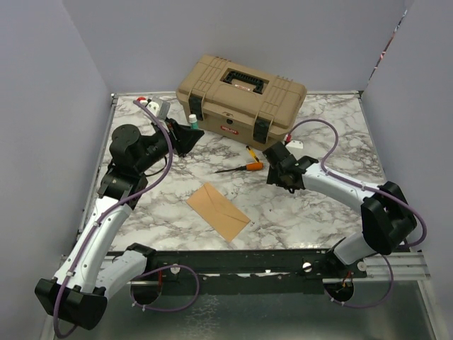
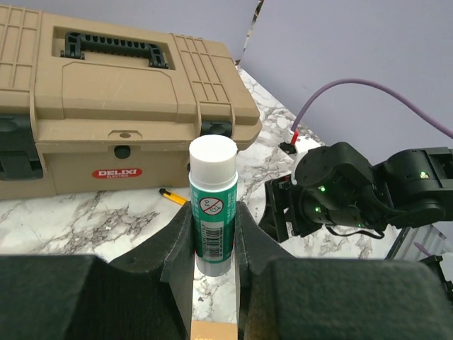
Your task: Place the letter into the envelope and seal it
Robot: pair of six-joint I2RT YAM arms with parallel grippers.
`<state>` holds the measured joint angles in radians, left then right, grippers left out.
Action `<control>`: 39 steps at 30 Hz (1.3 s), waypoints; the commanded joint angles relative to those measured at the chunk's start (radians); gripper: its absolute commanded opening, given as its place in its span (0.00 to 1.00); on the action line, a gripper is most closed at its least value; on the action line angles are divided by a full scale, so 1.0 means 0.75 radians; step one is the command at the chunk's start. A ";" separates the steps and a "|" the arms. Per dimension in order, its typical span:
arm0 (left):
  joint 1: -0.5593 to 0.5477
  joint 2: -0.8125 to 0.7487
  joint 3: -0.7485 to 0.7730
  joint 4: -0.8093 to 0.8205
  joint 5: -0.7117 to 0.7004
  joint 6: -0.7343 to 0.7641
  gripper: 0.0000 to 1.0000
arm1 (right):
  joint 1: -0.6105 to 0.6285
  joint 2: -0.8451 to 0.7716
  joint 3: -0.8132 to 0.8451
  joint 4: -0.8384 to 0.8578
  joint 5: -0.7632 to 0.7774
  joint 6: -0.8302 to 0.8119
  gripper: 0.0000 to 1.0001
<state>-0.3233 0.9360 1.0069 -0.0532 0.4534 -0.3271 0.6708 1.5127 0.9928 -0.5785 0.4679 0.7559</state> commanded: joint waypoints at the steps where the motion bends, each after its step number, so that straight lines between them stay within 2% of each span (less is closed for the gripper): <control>1: -0.012 -0.027 -0.033 -0.009 -0.032 0.018 0.00 | -0.045 -0.013 -0.053 0.000 0.107 0.103 0.67; 5: -0.013 -0.023 -0.039 -0.009 -0.036 0.013 0.00 | -0.099 -0.010 -0.089 0.017 0.113 0.111 0.67; 7: -0.014 -0.021 -0.042 -0.009 -0.038 0.010 0.00 | -0.156 -0.009 -0.124 0.063 0.040 0.095 0.66; 13: -0.017 -0.021 -0.048 -0.005 -0.037 -0.003 0.00 | -0.264 0.021 -0.196 0.213 -0.079 0.020 0.57; 27: -0.023 -0.029 -0.058 -0.003 -0.038 -0.006 0.00 | -0.298 0.117 -0.125 0.256 -0.115 -0.060 0.36; 33: -0.023 -0.027 -0.058 -0.003 -0.036 -0.004 0.00 | -0.303 0.131 -0.117 0.238 -0.100 -0.061 0.35; 39: -0.024 -0.029 -0.064 -0.003 -0.039 -0.004 0.00 | -0.309 0.132 -0.120 0.222 -0.100 -0.043 0.24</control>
<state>-0.3363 0.9310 0.9699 -0.0547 0.4404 -0.3321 0.4492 1.5990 0.8818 -0.4046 0.3923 0.7136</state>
